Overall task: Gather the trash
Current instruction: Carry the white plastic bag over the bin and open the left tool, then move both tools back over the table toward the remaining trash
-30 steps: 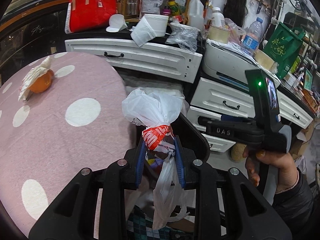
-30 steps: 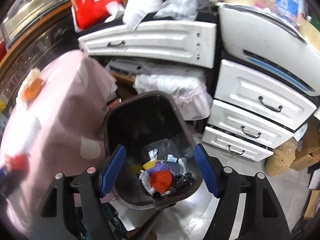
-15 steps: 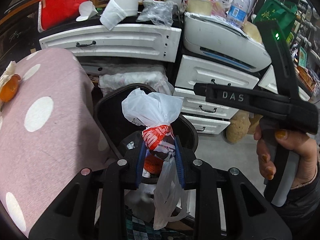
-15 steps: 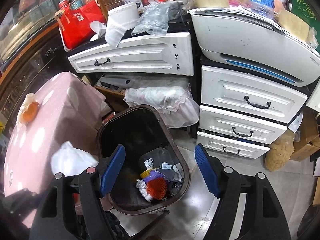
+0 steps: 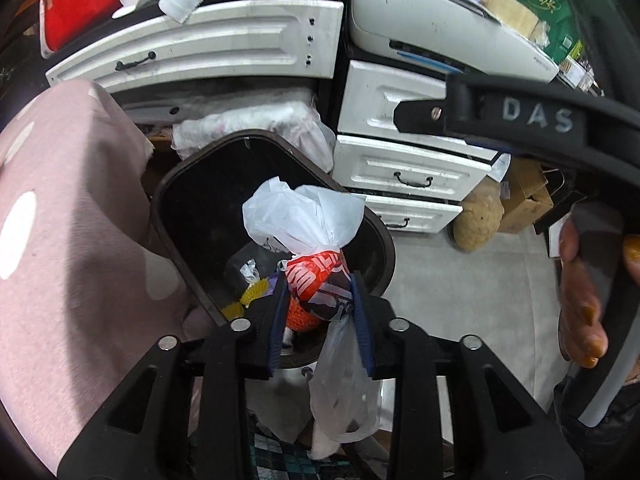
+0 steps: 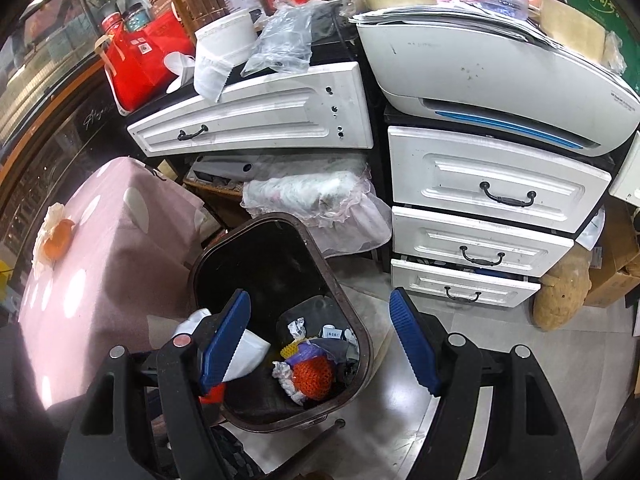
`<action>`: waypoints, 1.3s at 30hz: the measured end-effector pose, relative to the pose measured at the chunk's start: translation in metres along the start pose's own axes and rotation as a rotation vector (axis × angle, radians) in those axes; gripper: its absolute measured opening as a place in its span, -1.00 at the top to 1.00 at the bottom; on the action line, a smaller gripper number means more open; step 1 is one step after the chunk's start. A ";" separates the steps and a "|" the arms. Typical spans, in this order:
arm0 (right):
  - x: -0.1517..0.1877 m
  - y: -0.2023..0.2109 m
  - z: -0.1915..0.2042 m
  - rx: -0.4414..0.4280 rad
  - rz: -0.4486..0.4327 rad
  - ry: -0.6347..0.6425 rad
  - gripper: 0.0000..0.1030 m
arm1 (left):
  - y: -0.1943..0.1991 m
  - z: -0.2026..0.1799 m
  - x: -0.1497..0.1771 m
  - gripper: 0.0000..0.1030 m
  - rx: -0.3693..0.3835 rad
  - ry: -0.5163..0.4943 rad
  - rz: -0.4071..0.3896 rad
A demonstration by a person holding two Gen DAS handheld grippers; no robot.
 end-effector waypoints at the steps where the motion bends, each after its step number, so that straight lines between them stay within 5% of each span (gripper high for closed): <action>1: 0.000 0.000 0.000 0.000 0.001 -0.001 -0.40 | -0.001 0.000 0.000 0.16 -0.003 -0.004 0.001; 3: 0.000 0.000 -0.001 0.001 0.001 -0.001 -0.42 | -0.003 -0.002 -0.002 -0.38 -0.008 -0.012 -0.002; 5: 0.000 0.000 -0.002 0.001 -0.001 -0.001 -0.46 | -0.002 -0.004 -0.002 -0.64 -0.002 -0.018 -0.013; 15: -0.001 0.001 -0.003 -0.018 -0.013 0.010 -0.67 | 0.011 -0.010 0.008 -0.74 -0.007 -0.053 -0.040; 26: 0.000 0.006 0.007 -0.048 -0.028 0.027 -0.70 | 0.074 -0.004 0.022 -0.80 0.017 -0.046 -0.177; 34: 0.003 0.015 0.045 -0.105 -0.019 0.108 -0.70 | 0.120 0.033 0.043 -0.81 0.066 0.044 -0.286; 39: 0.007 0.023 0.086 -0.137 -0.024 0.212 -0.71 | 0.140 0.070 0.056 -0.87 0.025 0.113 -0.343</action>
Point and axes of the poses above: each gripper's, at about its wrist camera, not at the fingertips, and y roughly against the way its jaws point, z to its left, x to its underside, the point moved 5 cm from there along -y, roughly the way its jaws point, and after that the axes turned 11 degrees about z, right-handed, at the moved point
